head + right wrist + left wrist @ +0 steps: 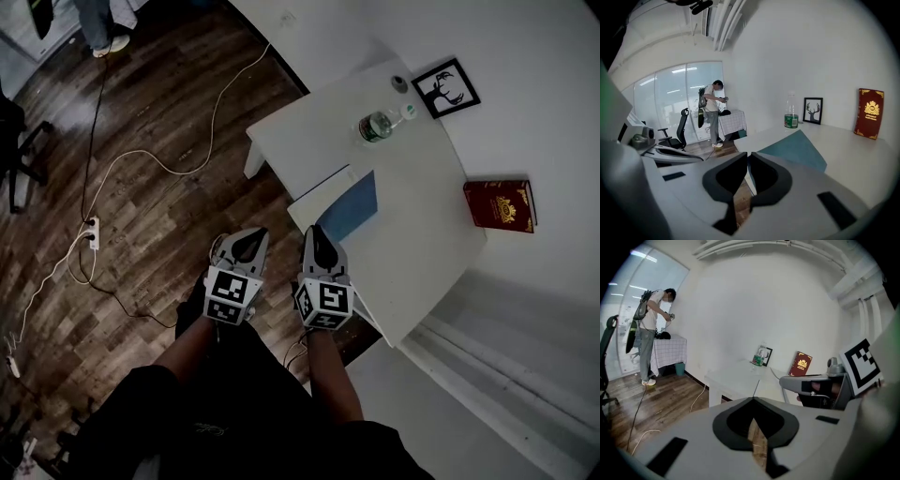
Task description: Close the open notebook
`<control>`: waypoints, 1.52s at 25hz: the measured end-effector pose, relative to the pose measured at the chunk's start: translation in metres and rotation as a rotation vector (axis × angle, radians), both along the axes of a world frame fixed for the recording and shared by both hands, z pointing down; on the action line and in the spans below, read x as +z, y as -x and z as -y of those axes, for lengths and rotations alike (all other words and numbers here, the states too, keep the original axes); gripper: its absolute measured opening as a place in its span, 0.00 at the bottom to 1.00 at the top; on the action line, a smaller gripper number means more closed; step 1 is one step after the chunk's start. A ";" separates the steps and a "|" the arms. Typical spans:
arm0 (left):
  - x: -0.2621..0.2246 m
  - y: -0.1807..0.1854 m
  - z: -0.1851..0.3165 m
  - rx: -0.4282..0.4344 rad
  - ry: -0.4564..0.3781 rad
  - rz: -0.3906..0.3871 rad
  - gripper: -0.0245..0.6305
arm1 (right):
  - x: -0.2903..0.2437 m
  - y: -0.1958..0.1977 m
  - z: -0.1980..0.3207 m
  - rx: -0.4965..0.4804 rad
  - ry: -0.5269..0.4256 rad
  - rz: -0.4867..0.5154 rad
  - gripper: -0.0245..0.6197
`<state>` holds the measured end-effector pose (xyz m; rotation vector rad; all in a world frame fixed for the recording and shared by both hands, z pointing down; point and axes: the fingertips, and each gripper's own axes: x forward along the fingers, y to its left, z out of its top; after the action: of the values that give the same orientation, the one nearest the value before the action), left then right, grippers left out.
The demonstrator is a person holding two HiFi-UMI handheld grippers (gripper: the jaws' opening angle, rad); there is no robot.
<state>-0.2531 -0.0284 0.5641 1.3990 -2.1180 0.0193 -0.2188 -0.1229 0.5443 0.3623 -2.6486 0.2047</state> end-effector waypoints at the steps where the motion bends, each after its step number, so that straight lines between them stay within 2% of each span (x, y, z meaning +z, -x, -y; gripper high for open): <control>1: 0.001 0.002 -0.001 -0.007 0.000 -0.001 0.04 | 0.003 0.003 -0.001 -0.008 0.003 -0.009 0.10; 16: 0.012 0.024 -0.016 -0.068 0.022 -0.020 0.04 | 0.055 0.039 -0.010 -0.116 0.008 -0.165 0.10; 25: 0.015 0.033 -0.024 -0.094 0.030 -0.024 0.04 | 0.081 0.046 -0.013 -0.142 0.020 -0.261 0.10; 33: 0.014 0.029 -0.028 -0.088 0.023 -0.029 0.04 | 0.091 0.049 -0.022 -0.187 0.065 -0.296 0.11; 38: 0.009 0.028 -0.029 -0.089 0.011 -0.022 0.04 | 0.083 0.048 -0.029 -0.210 0.065 -0.275 0.19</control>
<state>-0.2812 0.0006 0.5728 1.2912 -2.1567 -0.0202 -0.2666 -0.0943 0.6271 0.0818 -2.3805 0.1602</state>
